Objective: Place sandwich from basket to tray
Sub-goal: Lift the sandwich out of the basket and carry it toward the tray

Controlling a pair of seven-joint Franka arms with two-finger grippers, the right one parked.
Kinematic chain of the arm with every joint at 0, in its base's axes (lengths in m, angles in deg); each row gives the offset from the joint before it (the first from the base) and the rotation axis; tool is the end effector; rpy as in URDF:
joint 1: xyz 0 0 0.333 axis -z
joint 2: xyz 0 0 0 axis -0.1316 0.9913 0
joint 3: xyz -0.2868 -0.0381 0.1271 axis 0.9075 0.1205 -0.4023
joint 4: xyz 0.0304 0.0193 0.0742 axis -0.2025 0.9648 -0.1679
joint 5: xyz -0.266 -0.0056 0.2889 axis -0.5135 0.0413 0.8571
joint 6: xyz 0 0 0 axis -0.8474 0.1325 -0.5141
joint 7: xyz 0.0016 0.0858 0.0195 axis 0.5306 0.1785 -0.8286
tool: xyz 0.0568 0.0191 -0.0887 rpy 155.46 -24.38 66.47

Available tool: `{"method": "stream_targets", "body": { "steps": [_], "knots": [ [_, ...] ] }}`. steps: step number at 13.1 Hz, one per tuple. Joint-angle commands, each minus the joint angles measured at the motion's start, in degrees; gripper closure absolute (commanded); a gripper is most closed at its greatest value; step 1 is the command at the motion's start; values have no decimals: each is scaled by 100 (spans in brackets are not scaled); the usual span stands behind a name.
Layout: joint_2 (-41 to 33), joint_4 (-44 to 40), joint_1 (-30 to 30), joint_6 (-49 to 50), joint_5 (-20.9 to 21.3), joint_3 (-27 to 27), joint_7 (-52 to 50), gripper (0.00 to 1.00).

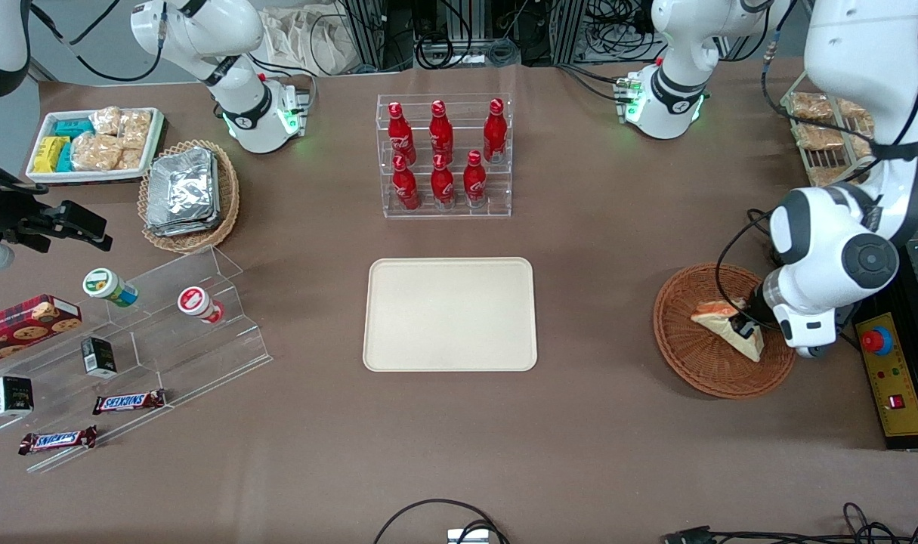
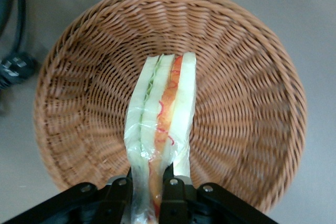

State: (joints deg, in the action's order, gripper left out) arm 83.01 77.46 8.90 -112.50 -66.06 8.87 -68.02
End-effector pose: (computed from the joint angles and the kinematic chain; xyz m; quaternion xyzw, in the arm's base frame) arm 0.5934 0.0039 0.3107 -0.9282 -0.3691 0.0376 0.0288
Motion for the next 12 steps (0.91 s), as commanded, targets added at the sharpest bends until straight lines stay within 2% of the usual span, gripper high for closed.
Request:
{"method": "stream_targets", "body": {
  "steps": [1, 5, 7, 8, 10, 12],
  "knots": [
    [-486, -353, -90, 870, 130, 326, 796, 100],
    [-487, -1337, 41, 1961, 130, 1178, 851, 100],
    [-504, -1401, 540, 1988, 409, 1417, 860, 98],
    [-469, -1401, 856, 1989, 507, 1417, 877, 94],
    [-268, -1436, 1515, 1980, 552, 1417, 807, 93],
    [21, -1549, 2070, 1971, 770, 1417, 291, 93]
  ]
}}
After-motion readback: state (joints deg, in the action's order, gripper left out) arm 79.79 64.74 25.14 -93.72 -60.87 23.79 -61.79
